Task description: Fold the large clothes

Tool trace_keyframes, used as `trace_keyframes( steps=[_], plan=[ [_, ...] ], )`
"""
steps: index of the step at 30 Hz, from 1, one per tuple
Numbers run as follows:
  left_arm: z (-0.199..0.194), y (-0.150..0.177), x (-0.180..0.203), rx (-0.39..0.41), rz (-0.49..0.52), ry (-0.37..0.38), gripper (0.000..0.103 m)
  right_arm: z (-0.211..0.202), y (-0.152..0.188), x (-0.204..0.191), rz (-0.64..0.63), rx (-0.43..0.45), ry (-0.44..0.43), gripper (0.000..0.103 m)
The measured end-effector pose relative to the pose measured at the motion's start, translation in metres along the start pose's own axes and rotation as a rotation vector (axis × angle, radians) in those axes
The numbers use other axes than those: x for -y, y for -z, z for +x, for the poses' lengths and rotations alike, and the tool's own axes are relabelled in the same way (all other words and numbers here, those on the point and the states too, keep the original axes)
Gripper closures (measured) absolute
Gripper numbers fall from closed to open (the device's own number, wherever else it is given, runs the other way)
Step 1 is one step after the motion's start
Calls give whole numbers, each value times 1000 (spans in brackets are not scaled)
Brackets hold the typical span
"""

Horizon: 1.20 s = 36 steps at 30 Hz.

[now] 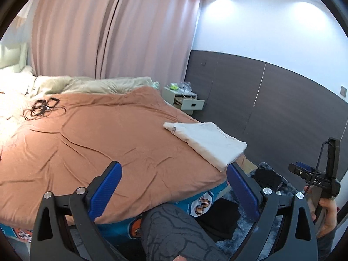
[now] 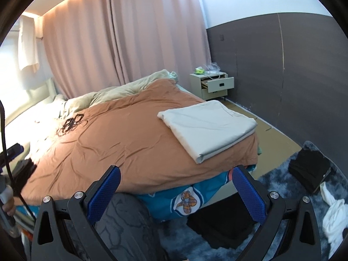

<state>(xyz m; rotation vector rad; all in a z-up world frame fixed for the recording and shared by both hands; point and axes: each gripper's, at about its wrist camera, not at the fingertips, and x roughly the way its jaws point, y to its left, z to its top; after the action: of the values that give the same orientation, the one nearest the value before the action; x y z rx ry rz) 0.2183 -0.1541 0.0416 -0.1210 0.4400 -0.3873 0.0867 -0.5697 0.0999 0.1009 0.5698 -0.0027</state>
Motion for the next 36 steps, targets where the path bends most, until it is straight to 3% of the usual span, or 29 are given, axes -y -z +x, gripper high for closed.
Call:
trace_keyframes(
  steps=[8, 13, 21, 36],
  plan=[
    [-31, 31, -6, 48, 43, -69, 4, -12, 17, -21, -44, 4, -61, 0],
    [-40, 47, -20, 50, 13, -90, 4, -18, 24, -39, -82, 19, -89, 0],
    [-49, 47, -23, 54, 15, -131, 4, -12, 38, -61, -82, -9, -159, 0],
    [-59, 48, -26, 77, -1, -159, 4, -9, 41, -72, -94, -23, -166, 0]
  ],
)
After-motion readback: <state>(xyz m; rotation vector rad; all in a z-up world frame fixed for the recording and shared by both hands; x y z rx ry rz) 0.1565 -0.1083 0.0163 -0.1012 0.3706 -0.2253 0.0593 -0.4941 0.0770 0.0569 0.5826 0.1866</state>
